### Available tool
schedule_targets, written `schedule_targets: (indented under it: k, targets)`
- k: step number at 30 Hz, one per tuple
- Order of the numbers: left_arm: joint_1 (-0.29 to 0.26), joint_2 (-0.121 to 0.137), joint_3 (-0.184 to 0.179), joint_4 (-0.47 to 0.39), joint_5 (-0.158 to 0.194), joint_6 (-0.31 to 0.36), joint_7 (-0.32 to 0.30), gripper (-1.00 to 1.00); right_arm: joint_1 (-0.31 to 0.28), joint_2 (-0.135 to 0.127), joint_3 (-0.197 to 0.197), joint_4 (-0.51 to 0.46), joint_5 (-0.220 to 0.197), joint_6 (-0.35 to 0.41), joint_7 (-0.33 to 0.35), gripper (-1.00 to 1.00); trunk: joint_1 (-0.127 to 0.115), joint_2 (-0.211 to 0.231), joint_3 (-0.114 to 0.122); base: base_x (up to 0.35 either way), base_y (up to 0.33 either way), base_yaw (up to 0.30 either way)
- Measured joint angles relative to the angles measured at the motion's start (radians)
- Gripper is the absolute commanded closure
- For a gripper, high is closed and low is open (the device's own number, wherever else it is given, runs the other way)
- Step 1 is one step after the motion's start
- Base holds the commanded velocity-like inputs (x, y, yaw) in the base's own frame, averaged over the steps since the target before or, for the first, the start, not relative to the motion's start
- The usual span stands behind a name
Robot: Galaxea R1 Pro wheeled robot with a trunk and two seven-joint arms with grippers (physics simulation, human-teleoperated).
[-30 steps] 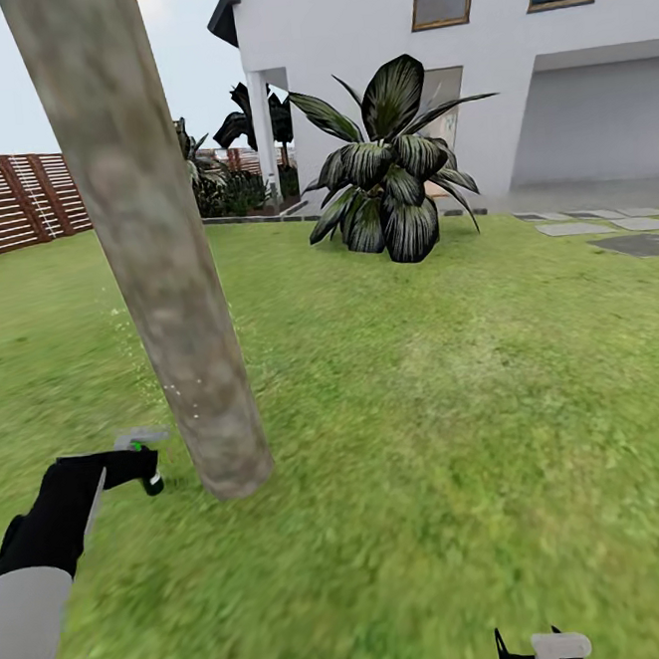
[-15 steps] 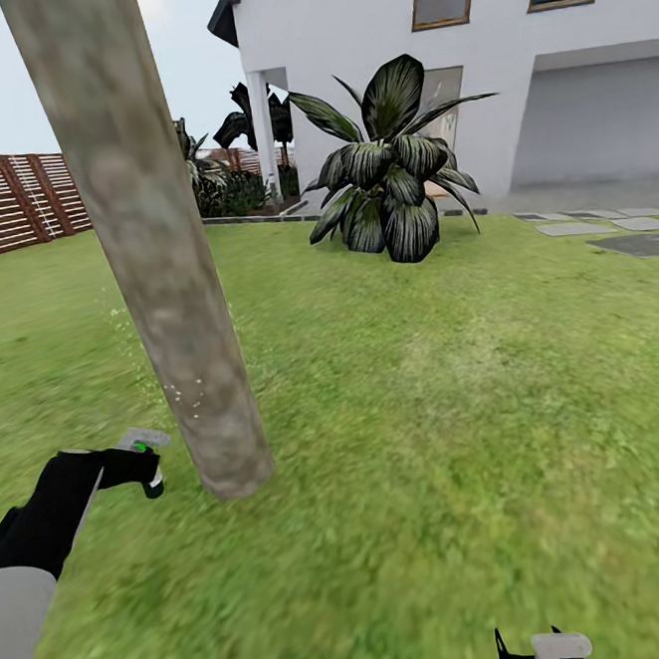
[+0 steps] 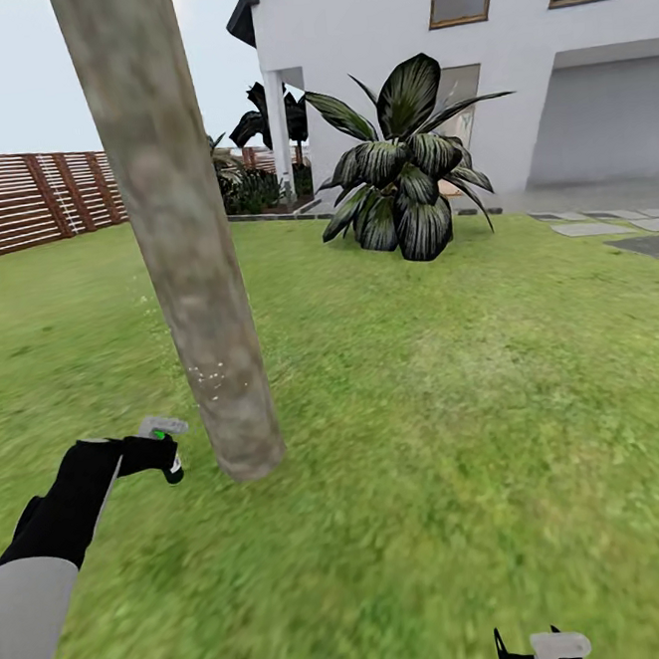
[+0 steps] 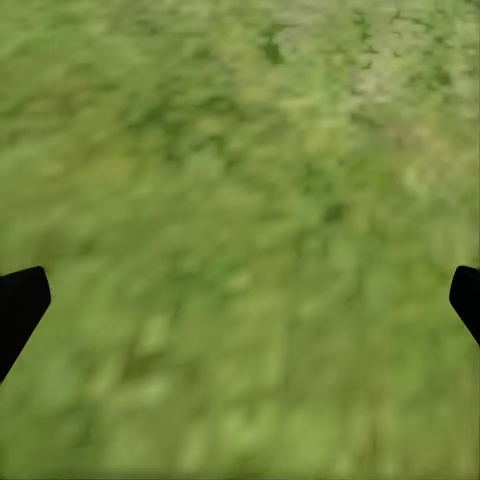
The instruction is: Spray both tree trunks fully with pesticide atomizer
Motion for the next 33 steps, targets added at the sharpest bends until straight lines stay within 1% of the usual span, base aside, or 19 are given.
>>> schedule_targets:
  k: [2,3,4,5,7,10,12,14,20,26,29,32,33]
  targets:
    - [-0.017,-0.009,-0.001,-0.057,0.002,0.026,0.0,1.0,0.0,0.0,0.0,0.001,0.0,0.0,0.0,-1.0,0.0,0.0,0.0,0.0,0.0,0.003]
    - [-0.056,-0.013,-0.004,-0.097,0.004,0.099,-0.003,1.0,0.0,0.0,0.0,0.001,0.0,0.0,0.0,-1.0,0.0,0.0,0.0,0.0,0.0,0.0]
    - [-0.094,-0.017,-0.005,-0.111,0.012,0.149,-0.006,1.0,0.0,0.0,0.0,0.001,0.0,0.0,0.0,-1.0,0.0,0.0,0.0,0.0,0.0,0.0]
    - [-0.125,-0.022,-0.006,-0.117,0.009,0.181,-0.008,1.0,0.0,0.0,0.0,0.001,0.0,0.0,0.0,-1.0,0.0,0.0,0.0,0.0,0.0,0.0]
    - [-0.162,-0.027,-0.008,-0.123,0.008,0.212,-0.009,1.0,0.0,-0.001,0.0,0.001,0.0,0.0,0.0,-1.0,0.0,0.0,0.0,0.0,0.0,0.0]
    - [-0.195,-0.016,-0.008,-0.133,0.004,0.224,-0.009,1.0,0.0,-0.002,-0.001,0.001,0.001,0.0,0.0,-1.0,0.0,0.0,0.0,0.0,0.0,0.0]
    - [-0.199,-0.016,-0.009,-0.134,0.004,0.224,-0.01,1.0,0.0,-0.002,-0.001,0.001,0.001,0.0,0.0,-1.0,0.0,0.0,0.0,0.0,0.0,0.0]
    - [-0.191,-0.017,-0.01,-0.135,0.0,0.223,-0.009,1.0,0.0,-0.002,-0.001,0.001,0.0,0.0,0.0,-1.0,0.0,0.0,0.0,0.0,-0.048,0.0]
    - [-0.185,-0.02,-0.01,-0.135,-0.001,0.221,-0.007,1.0,0.0,-0.002,-0.001,0.001,0.0,0.0,0.0,-1.0,0.0,0.0,0.0,0.037,-0.234,0.0]
    - [-0.185,-0.011,-0.002,-0.135,-0.006,0.22,-0.006,1.0,0.0,-0.002,0.0,0.001,0.0,0.0,0.0,-1.0,0.0,0.0,0.0,0.299,-0.039,0.008]
    - [-0.185,-0.01,0.0,-0.135,-0.006,0.221,-0.006,1.0,0.0,0.0,0.0,0.0,0.0,0.0,0.0,-1.0,0.0,0.0,0.0,0.331,-0.001,0.22]
    - [-0.182,0.0,0.001,-0.133,-0.011,0.218,-0.004,1.0,0.0,0.0,0.0,0.0,0.0,0.0,0.0,-1.0,0.0,0.0,0.0,0.128,0.0,0.27]
    - [-0.182,0.017,0.001,-0.128,-0.026,0.212,-0.003,1.0,0.0,0.0,0.0,0.0,0.0,0.0,0.0,-1.0,0.0,0.0,0.0,0.027,0.0,0.276]
